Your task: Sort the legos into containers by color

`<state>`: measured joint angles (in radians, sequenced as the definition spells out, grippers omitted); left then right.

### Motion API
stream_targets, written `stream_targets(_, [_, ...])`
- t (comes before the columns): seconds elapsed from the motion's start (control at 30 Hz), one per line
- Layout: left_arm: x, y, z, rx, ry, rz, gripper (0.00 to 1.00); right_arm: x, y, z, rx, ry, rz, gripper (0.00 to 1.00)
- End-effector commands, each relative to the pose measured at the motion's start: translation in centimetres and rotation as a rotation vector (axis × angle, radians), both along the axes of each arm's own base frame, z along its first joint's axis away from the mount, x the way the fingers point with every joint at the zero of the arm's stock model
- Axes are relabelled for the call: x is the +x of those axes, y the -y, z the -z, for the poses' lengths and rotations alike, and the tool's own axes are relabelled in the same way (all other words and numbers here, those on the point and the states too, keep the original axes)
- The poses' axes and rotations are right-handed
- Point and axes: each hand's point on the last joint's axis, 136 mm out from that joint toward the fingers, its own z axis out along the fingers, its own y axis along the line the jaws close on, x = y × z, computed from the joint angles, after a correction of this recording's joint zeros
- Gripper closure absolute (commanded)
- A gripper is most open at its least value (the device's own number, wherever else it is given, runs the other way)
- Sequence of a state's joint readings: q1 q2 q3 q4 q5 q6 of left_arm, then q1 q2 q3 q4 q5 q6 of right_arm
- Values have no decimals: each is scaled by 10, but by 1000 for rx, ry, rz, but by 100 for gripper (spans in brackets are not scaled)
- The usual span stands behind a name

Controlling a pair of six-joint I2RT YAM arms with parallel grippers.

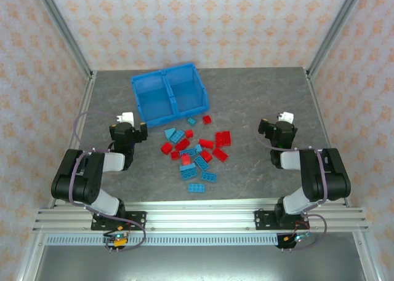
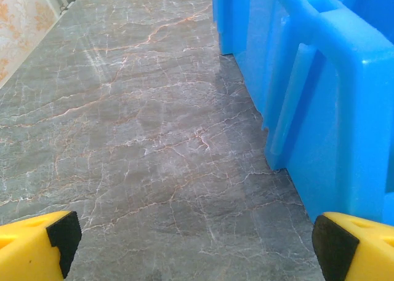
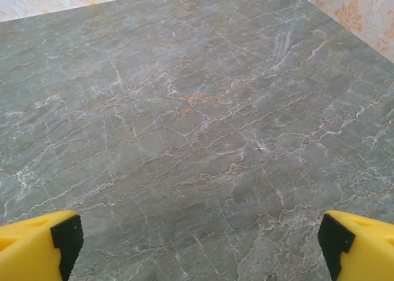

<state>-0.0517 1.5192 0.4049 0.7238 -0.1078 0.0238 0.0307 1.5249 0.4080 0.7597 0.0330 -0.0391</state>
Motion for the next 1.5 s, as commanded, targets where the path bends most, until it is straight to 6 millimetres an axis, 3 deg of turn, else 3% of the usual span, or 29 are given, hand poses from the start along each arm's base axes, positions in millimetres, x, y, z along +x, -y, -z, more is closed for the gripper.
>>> stream_targets(0.0, [9, 1, -20, -14, 66, -3, 0, 5, 0, -9, -4, 22, -6, 1])
stream_targets(0.47, [9, 0, -20, -13, 66, -3, 0, 6, -1, -12, 1, 32, -17, 1])
stream_targets(0.53, [9, 1, -19, -14, 65, -1, 0, 6, -3, -26, -14, 30, -19, 1])
stream_targets(0.63, [9, 1, -20, -14, 67, -2, 0, -10, 19, -53, 11, -7, 158, 1])
stream_targets(0.73, [9, 0, -20, -14, 68, -3, 0, -34, 26, -80, 194, 9, 297, 0])
stream_targets(0.8, [9, 0, -20, -14, 67, -3, 0, -50, 12, -81, 359, -62, 305, 2])
stream_targets(0.93, [9, 0, -21, -14, 69, -3, 0, -74, -54, -79, 550, -256, 97, 3])
stream_targets(1.03, [10, 6, -28, 1, 55, 20, 0, -96, -102, -78, 560, -419, -88, 3])
stream_targets(1.13, [4, 10, -58, -4, -35, -31, 0, -121, -137, -71, 489, -605, -226, 3])
stream_targets(1.2, [-5, 22, -79, -74, -44, -23, 0, -133, -157, -66, 425, -700, -311, 2])
stream_targets(1.3, [-25, 47, -95, -215, -88, -17, 0, -142, -183, -59, 337, -802, -412, 0])
stream_targets(1.47, [-67, 92, -86, -346, -296, 27, 0, -135, -220, -61, 341, -812, -510, 0])
